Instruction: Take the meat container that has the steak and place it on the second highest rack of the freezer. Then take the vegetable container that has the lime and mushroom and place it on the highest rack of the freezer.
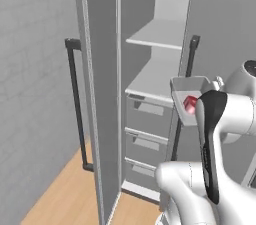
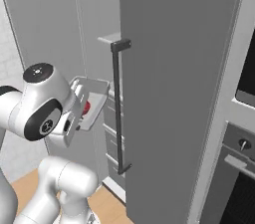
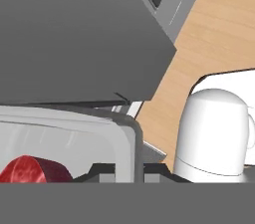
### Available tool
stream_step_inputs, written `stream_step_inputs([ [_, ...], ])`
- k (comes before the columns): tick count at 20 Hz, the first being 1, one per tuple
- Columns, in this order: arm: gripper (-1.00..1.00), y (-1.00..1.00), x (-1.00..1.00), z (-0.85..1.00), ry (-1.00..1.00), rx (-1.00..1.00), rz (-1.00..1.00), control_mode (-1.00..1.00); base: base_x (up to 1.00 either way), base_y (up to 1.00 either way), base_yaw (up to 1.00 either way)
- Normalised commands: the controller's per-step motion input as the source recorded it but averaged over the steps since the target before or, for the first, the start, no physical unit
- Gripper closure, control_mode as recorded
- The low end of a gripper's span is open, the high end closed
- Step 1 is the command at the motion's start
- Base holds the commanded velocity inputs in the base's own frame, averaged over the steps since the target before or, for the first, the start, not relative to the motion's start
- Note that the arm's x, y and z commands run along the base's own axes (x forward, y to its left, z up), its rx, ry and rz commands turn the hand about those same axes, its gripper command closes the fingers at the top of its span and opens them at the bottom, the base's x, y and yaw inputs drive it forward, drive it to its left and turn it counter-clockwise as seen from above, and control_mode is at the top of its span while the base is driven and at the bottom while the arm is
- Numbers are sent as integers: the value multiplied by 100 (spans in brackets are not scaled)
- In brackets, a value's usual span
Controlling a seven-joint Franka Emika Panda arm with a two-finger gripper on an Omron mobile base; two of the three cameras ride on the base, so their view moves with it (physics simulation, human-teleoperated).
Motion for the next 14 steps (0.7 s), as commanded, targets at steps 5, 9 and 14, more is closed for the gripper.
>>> stream_step_inputs([
  [5,100,0,0,0,0,0,0,100,37,34,-21],
  [9,100,0,0,0,0,0,0,100,11,40,-16],
  [14,100,0,0,0,0,0,0,100,33,42,-20],
])
